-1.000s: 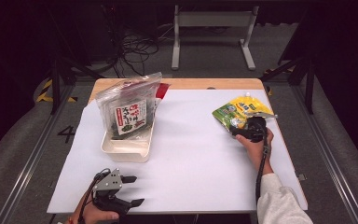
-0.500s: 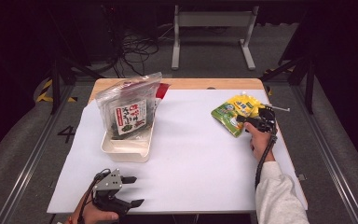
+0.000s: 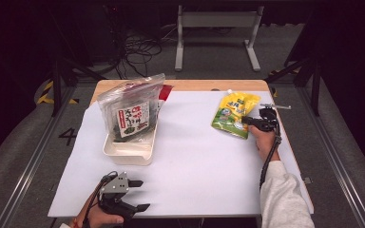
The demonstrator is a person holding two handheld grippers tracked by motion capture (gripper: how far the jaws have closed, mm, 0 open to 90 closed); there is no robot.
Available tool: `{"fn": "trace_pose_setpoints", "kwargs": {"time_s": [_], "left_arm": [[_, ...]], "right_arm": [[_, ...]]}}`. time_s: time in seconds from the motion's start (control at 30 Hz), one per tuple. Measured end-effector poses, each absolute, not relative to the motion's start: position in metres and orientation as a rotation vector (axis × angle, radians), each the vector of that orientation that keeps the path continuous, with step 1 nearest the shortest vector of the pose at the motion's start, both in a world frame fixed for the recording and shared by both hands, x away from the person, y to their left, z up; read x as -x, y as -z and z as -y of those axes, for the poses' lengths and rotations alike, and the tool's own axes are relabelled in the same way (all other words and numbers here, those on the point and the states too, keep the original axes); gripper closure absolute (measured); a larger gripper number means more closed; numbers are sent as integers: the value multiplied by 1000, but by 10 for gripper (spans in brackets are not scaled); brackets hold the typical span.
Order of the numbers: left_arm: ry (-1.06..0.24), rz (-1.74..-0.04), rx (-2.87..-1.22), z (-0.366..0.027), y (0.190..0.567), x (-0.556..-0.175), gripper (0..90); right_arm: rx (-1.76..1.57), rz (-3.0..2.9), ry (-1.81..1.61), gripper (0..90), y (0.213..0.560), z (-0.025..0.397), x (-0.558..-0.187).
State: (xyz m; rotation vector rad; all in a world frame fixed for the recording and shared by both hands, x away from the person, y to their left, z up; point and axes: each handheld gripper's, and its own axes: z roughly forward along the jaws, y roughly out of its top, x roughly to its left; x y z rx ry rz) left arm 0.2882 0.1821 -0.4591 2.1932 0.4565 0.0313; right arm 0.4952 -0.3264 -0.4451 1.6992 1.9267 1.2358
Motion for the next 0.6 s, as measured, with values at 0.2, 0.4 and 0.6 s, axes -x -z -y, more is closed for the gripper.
{"fn": "trace_pose_setpoints", "kwargs": {"time_s": [0.2, 0.4, 0.6], "left_arm": [[-15, -459, -2174, -177, 457, -285, 216], [-25, -497, -2160, -162, 453, -287, 210], [-26, -521, -2164, -133, 451, -293, 166]], "right_arm": [[-1646, -1988, -1270, 858, 442, 316, -481], [-1547, -2015, -1335, 860, 432, 313, -457], [-1462, -2038, -1404, 860, 427, 311, -426]]}}
